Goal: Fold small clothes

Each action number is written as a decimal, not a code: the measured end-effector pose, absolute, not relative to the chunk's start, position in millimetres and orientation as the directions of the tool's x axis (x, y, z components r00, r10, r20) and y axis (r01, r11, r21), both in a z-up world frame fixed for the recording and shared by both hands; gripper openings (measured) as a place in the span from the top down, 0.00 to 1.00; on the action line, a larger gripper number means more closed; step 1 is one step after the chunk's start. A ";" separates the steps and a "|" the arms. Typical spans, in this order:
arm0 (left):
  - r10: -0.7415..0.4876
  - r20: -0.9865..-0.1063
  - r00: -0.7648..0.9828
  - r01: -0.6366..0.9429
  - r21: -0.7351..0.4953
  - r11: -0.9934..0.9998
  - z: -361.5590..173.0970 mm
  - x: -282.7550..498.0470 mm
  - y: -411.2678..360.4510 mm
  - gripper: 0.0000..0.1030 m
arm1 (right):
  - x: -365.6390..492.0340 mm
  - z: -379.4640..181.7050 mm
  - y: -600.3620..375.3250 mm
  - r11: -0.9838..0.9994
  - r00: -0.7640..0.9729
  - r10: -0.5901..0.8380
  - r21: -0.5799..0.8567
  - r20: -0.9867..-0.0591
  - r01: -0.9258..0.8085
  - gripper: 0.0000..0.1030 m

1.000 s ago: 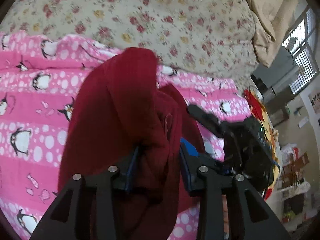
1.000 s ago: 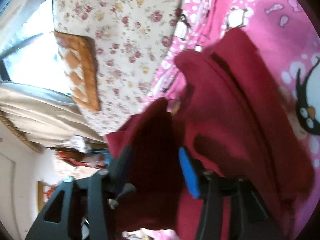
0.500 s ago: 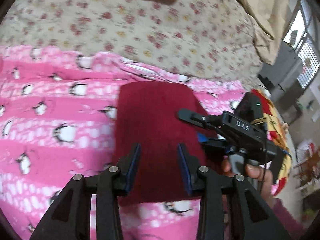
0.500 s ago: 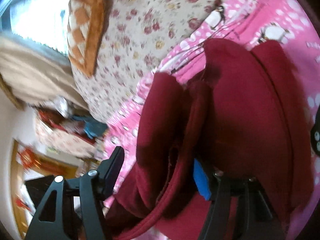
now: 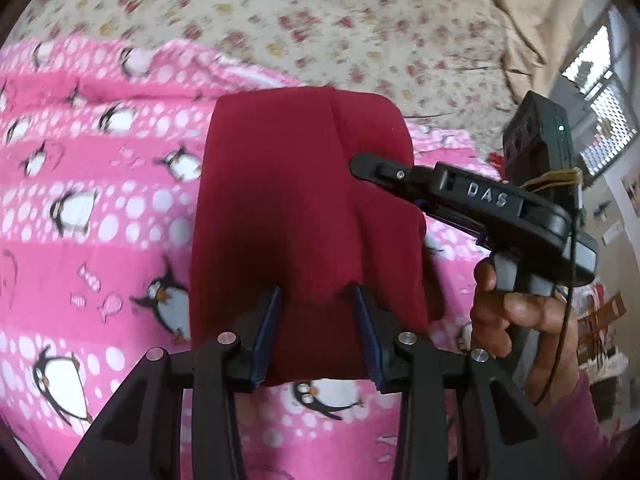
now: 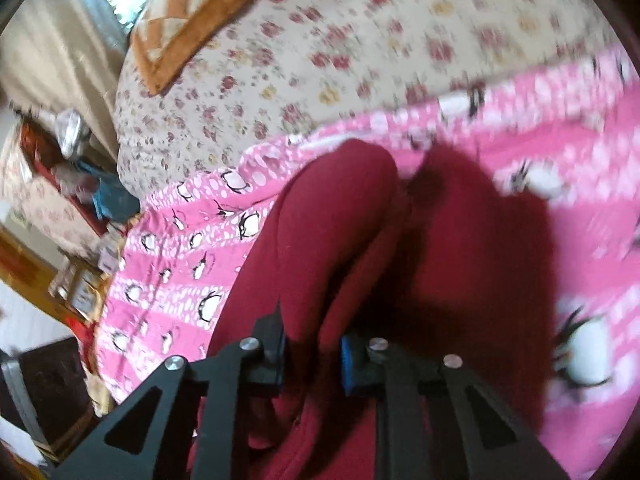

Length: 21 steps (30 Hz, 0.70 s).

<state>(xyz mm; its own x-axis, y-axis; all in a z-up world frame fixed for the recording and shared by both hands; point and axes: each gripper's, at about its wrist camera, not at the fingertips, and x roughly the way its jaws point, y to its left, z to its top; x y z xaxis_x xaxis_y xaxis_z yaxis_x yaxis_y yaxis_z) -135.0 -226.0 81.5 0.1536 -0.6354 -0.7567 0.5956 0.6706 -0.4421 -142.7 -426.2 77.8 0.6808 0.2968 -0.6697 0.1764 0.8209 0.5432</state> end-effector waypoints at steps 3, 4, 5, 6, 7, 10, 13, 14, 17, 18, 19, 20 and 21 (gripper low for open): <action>-0.650 -0.736 0.192 0.580 -0.449 0.680 100.0 -126.2 -222.1 0.85 | -153.4 91.6 -438.0 0.857 0.681 0.256 0.487 -0.686 0.169 0.82; -0.654 -0.728 0.205 0.572 -0.453 0.684 104.1 -121.1 -222.7 0.85 | -155.5 94.5 -446.7 0.861 0.684 0.238 0.476 -0.690 0.181 0.82; -0.651 -0.727 0.218 0.565 -0.450 0.692 106.0 -117.2 -223.5 0.85 | -157.9 94.7 -453.8 0.858 0.685 0.231 0.476 -0.691 0.191 0.82; -0.643 -0.731 0.230 0.558 -0.442 0.702 106.2 -113.1 -226.1 0.85 | -160.1 94.1 -461.5 0.854 0.687 0.225 0.480 -0.691 0.203 0.82; -0.634 -0.738 0.229 0.556 -0.435 0.708 103.7 -109.4 -231.5 0.85 | -161.3 92.4 -469.0 0.846 0.687 0.219 0.486 -0.693 0.220 0.82; -0.595 -0.782 0.186 0.577 -0.404 0.710 85.5 -108.4 -254.2 0.85 | -163.9 78.9 -488.7 0.816 0.679 0.228 0.518 -0.698 0.259 0.82; -0.517 -0.829 0.211 0.604 -0.305 0.736 68.0 -112.6 -273.5 0.85 | -161.2 64.5 -493.0 0.813 0.665 0.225 0.513 -0.712 0.274 0.82; -0.500 -0.837 0.225 0.608 -0.280 0.743 64.0 -113.4 -277.7 0.85 | -156.6 60.5 -491.2 0.816 0.658 0.220 0.505 -0.720 0.280 0.82; -0.465 -0.845 0.265 0.639 -0.208 0.741 62.9 -116.0 -286.5 0.85 | -151.1 46.1 -492.1 0.818 0.641 0.204 0.489 -0.740 0.304 0.82; -0.456 -0.847 0.272 0.645 -0.190 0.740 62.8 -116.3 -288.5 0.85 | -150.4 43.6 -492.6 0.813 0.642 0.205 0.493 -0.739 0.308 0.82; -0.451 -0.849 0.278 0.646 -0.182 0.741 62.7 -116.5 -288.5 0.85 | -150.4 41.4 -493.9 0.808 0.644 0.207 0.500 -0.737 0.312 0.82; -0.447 -0.849 0.281 0.646 -0.177 0.742 62.9 -116.9 -288.0 0.85 | -150.8 41.0 -493.9 0.806 0.644 0.208 0.502 -0.736 0.314 0.82; -0.446 -0.850 0.282 0.648 -0.174 0.741 63.1 -116.6 -286.7 0.84 | -151.9 41.7 -494.2 0.803 0.644 0.208 0.504 -0.736 0.317 0.80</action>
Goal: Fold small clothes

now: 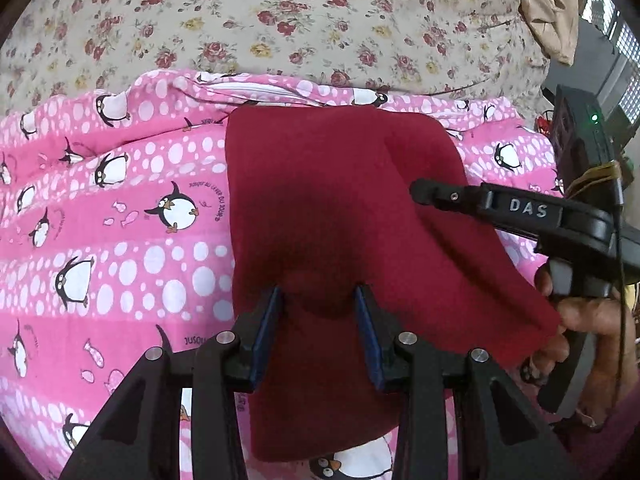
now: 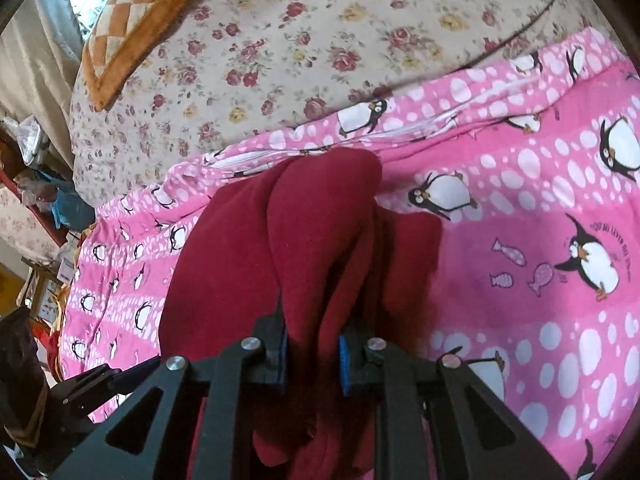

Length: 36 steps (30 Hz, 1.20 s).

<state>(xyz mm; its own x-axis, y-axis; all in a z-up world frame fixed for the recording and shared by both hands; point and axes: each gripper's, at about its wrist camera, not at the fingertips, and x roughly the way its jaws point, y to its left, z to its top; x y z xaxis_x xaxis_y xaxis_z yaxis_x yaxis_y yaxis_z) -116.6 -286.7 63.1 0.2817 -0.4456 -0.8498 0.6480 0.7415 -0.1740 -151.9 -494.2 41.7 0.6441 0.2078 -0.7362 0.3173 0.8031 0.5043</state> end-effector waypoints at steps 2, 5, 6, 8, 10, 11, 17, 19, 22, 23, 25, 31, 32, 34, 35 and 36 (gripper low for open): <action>-0.453 -0.847 0.278 0.649 -0.182 0.739 64.9 -116.4 -282.6 0.84 | -156.8 47.5 -492.9 0.797 0.639 0.197 0.501 -0.743 0.336 0.75; -0.465 -0.841 0.276 0.642 -0.199 0.740 68.0 -116.7 -278.5 0.84 | -171.0 64.1 -486.9 0.793 0.647 0.196 0.508 -0.737 0.338 0.59; -0.466 -0.841 0.275 0.642 -0.200 0.740 67.9 -117.1 -278.5 0.84 | -174.2 68.2 -484.5 0.796 0.653 0.193 0.506 -0.733 0.333 0.52; -0.466 -0.841 0.277 0.643 -0.198 0.740 66.7 -118.0 -278.7 0.84 | -183.1 76.6 -472.4 0.826 0.649 0.180 0.472 -0.739 0.308 0.43; -0.466 -0.840 0.278 0.643 -0.198 0.740 66.2 -119.0 -278.6 0.84 | -187.0 77.0 -462.3 0.865 0.609 0.152 0.403 -0.778 0.298 0.44; -0.467 -0.840 0.276 0.641 -0.201 0.740 66.2 -118.7 -278.3 0.84 | -189.9 76.4 -459.3 0.876 0.601 0.144 0.384 -0.786 0.292 0.51; -0.465 -0.840 0.282 0.645 -0.193 0.739 65.3 -124.0 -279.2 0.84 | -208.8 71.0 -462.0 0.896 0.592 0.117 0.342 -0.797 0.283 0.76; -0.459 -0.840 0.290 0.645 -0.182 0.742 64.8 -126.2 -279.9 0.84 | -211.1 68.0 -463.5 0.894 0.595 0.115 0.344 -0.796 0.287 0.77; -0.460 -0.839 0.290 0.640 -0.187 0.745 64.0 -127.3 -279.7 0.84 | -212.1 61.6 -461.8 0.896 0.597 0.099 0.332 -0.796 0.294 0.78; -0.460 -0.839 0.291 0.640 -0.187 0.745 63.9 -127.5 -279.4 0.84 | -213.7 58.6 -462.0 0.891 0.595 0.103 0.340 -0.797 0.301 0.78; -0.459 -0.839 0.292 0.640 -0.185 0.746 63.6 -128.4 -279.5 0.84 | -216.6 58.7 -462.7 0.887 0.596 0.109 0.349 -0.795 0.304 0.78; -0.434 -0.848 0.305 0.634 -0.159 0.757 66.9 -131.0 -279.2 0.84 | -220.0 59.5 -461.4 0.880 0.589 0.113 0.356 -0.800 0.314 0.76; -0.431 -0.847 0.310 0.631 -0.155 0.760 69.7 -131.6 -278.3 0.84 | -221.3 64.7 -460.3 0.881 0.590 0.106 0.350 -0.801 0.318 0.73; -0.434 -0.837 0.334 0.625 -0.147 0.766 80.0 -132.2 -276.5 0.84 | -224.7 77.3 -458.3 0.887 0.601 0.081 0.333 -0.795 0.321 0.69; -0.440 -0.822 0.360 0.624 -0.138 0.769 87.3 -131.9 -276.3 0.84 | -227.2 88.3 -455.8 0.895 0.616 0.052 0.310 -0.786 0.320 0.67; -0.447 -0.810 0.380 0.624 -0.132 0.770 93.0 -130.7 -276.8 0.84 | -227.6 94.4 -455.0 0.900 0.625 0.037 0.298 -0.780 0.318 0.66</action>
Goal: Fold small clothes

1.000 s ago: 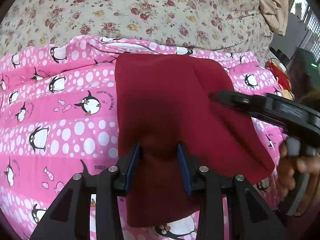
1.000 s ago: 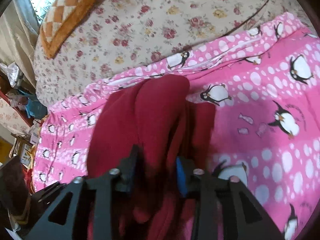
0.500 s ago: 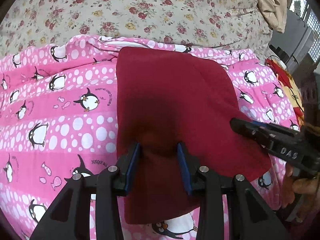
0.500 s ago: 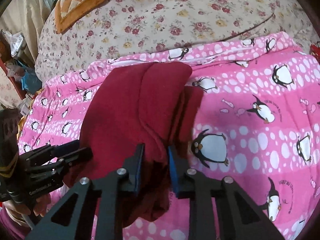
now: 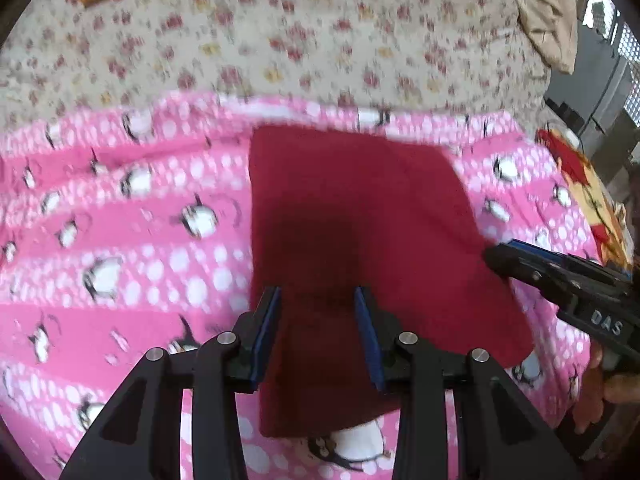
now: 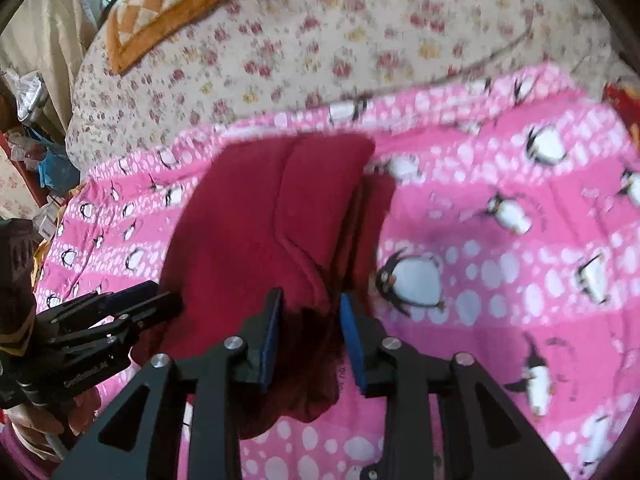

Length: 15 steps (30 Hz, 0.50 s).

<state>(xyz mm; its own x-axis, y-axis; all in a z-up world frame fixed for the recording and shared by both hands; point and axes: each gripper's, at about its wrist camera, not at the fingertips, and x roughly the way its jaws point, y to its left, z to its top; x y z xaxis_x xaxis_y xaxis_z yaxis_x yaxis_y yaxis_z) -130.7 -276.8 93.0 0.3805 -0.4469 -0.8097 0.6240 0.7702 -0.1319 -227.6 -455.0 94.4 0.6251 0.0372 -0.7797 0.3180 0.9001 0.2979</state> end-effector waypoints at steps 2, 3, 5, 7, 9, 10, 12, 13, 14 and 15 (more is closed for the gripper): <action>-0.447 -0.802 0.397 0.622 -0.123 0.773 99.7 -123.9 -282.4 0.84 | -224.4 111.0 -449.7 0.916 0.650 -0.003 0.259 -0.760 0.307 0.62; -0.446 -0.805 0.391 0.621 -0.126 0.773 99.7 -119.4 -285.1 0.84 | -221.7 114.4 -448.8 0.919 0.656 -0.002 0.257 -0.755 0.299 0.60; -0.441 -0.811 0.385 0.615 -0.132 0.778 96.5 -109.6 -291.4 0.84 | -208.1 118.5 -447.2 0.926 0.663 0.010 0.258 -0.749 0.277 0.60; -0.435 -0.812 0.390 0.605 -0.130 0.785 91.4 -102.7 -296.0 0.84 | -194.2 115.5 -447.7 0.931 0.662 0.006 0.246 -0.749 0.270 0.60; -0.429 -0.820 0.379 0.596 -0.138 0.791 82.7 -94.5 -300.8 0.84 | -178.7 105.2 -451.6 0.933 0.647 -0.010 0.226 -0.762 0.280 0.60; -0.432 -0.822 0.371 0.594 -0.147 0.791 79.0 -92.5 -301.4 0.84 | -171.1 97.4 -455.6 0.930 0.632 -0.012 0.222 -0.775 0.291 0.61; -0.434 -0.815 0.383 0.592 -0.143 0.793 75.3 -89.7 -303.0 0.80 | -160.6 79.3 -463.5 0.925 0.598 -0.034 0.202 -0.801 0.323 0.61; -0.435 -0.814 0.386 0.593 -0.142 0.793 74.3 -89.4 -304.0 0.78 | -157.0 69.4 -467.6 0.922 0.576 -0.050 0.185 -0.816 0.341 0.61; -0.434 -0.814 0.385 0.594 -0.142 0.792 72.4 -88.4 -305.4 0.78 | -154.2 57.2 -472.6 0.916 0.553 -0.040 0.191 -0.832 0.352 0.61; -0.430 -0.815 0.388 0.593 -0.137 0.793 70.4 -87.8 -307.0 0.77 | -155.0 49.8 -475.8 0.907 0.555 -0.017 0.221 -0.832 0.358 0.61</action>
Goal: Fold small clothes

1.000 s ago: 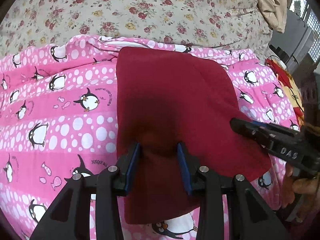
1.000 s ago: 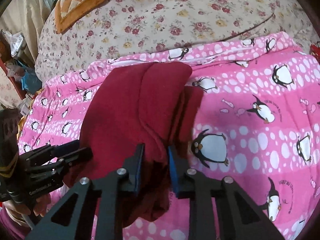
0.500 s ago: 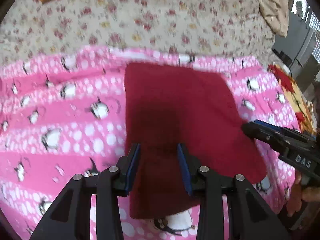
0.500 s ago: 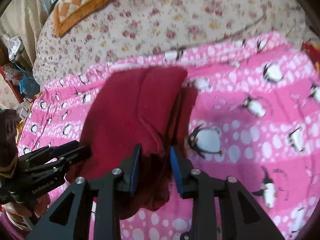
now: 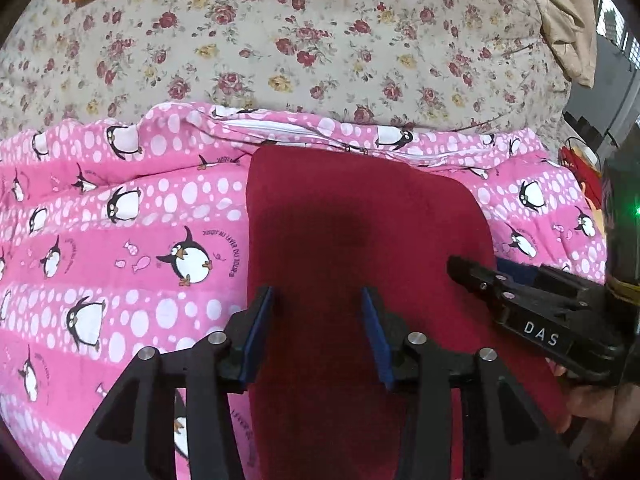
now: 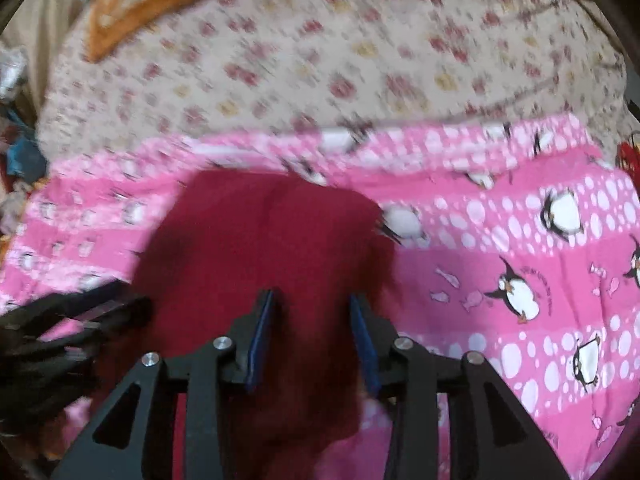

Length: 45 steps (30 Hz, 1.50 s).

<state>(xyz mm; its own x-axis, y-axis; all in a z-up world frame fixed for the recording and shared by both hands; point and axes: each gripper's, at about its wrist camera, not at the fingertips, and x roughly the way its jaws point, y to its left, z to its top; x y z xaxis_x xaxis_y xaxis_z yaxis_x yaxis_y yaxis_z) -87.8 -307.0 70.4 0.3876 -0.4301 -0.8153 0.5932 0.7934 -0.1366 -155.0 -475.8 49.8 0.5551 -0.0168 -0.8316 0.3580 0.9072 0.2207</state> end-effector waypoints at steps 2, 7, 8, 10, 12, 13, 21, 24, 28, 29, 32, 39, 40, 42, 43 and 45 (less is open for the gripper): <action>-0.426 -0.814 0.395 0.597 -0.125 0.793 68.5 -88.0 -309.5 0.75 | -160.9 44.0 -483.9 0.884 0.576 0.010 0.277 -0.818 0.378 0.57; -0.434 -0.804 0.406 0.591 -0.131 0.796 68.4 -90.0 -309.2 0.75 | -181.4 69.5 -470.9 0.907 0.584 -0.017 0.233 -0.812 0.351 0.57; -0.437 -0.803 0.404 0.589 -0.137 0.796 68.2 -89.5 -307.7 0.75 | -187.0 74.7 -467.5 0.910 0.592 -0.017 0.232 -0.806 0.342 0.57; -0.442 -0.800 0.405 0.585 -0.145 0.798 67.6 -90.4 -306.3 0.75 | -199.7 81.5 -458.4 0.919 0.600 -0.011 0.229 -0.800 0.322 0.57; -0.440 -0.797 0.413 0.585 -0.138 0.799 67.5 -92.4 -306.1 0.75 | -202.4 72.0 -450.2 0.929 0.564 -0.022 0.191 -0.826 0.316 0.56; -0.438 -0.796 0.417 0.586 -0.133 0.799 67.5 -93.6 -306.3 0.75 | -200.7 65.0 -448.2 0.932 0.550 -0.016 0.187 -0.835 0.311 0.55; -0.580 -0.769 0.270 0.560 -0.364 0.744 75.0 -90.0 -270.8 0.62 | -213.3 75.9 -458.0 0.911 0.602 0.025 0.266 -0.798 0.315 0.42; -0.643 -0.730 0.231 0.535 -0.457 0.711 69.6 -84.5 -254.6 0.55 | -217.4 75.8 -474.2 0.882 0.638 0.049 0.333 -0.769 0.333 0.27; -0.695 -0.701 0.161 0.486 -0.557 0.674 54.3 -72.2 -250.0 0.50 | -205.8 56.1 -487.6 0.842 0.626 0.149 0.430 -0.765 0.325 0.22; -0.696 -0.702 0.150 0.477 -0.565 0.673 48.6 -70.0 -252.0 0.49 | -201.4 50.9 -488.0 0.838 0.621 0.171 0.444 -0.765 0.317 0.22; -0.681 -0.720 0.135 0.485 -0.551 0.679 36.1 -67.2 -262.6 0.46 | -187.6 36.8 -487.0 0.828 0.617 0.220 0.478 -0.756 0.291 0.22; -0.679 -0.725 0.113 0.480 -0.559 0.676 25.4 -64.3 -271.9 0.41 | -169.0 21.9 -489.6 0.798 0.642 0.269 0.540 -0.718 0.269 0.19; -0.675 -0.728 0.119 0.487 -0.550 0.679 26.2 -65.4 -272.1 0.45 | -167.8 23.8 -487.2 0.804 0.640 0.259 0.529 -0.723 0.271 0.26; -0.663 -0.735 0.144 0.511 -0.518 0.686 31.7 -71.3 -272.8 0.52 | -167.7 29.8 -486.1 0.809 0.651 0.244 0.520 -0.719 0.272 0.42; -0.660 -0.736 0.152 0.522 -0.507 0.686 34.2 -73.3 -272.9 0.57 | -169.5 34.6 -485.0 0.810 0.657 0.237 0.519 -0.715 0.274 0.48; -0.657 -0.736 0.163 0.543 -0.489 0.683 43.8 -79.3 -269.6 0.64 | -173.2 43.4 -482.5 0.813 0.662 0.230 0.514 -0.713 0.272 0.53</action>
<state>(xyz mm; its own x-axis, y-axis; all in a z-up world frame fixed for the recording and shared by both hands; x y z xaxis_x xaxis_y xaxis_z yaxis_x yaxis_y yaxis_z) -79.3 -269.6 43.8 0.1634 -0.6567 -0.7362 0.5426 0.6831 -0.4889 -173.2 -482.5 43.4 0.6618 0.2302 -0.7134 0.2715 0.8135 0.5144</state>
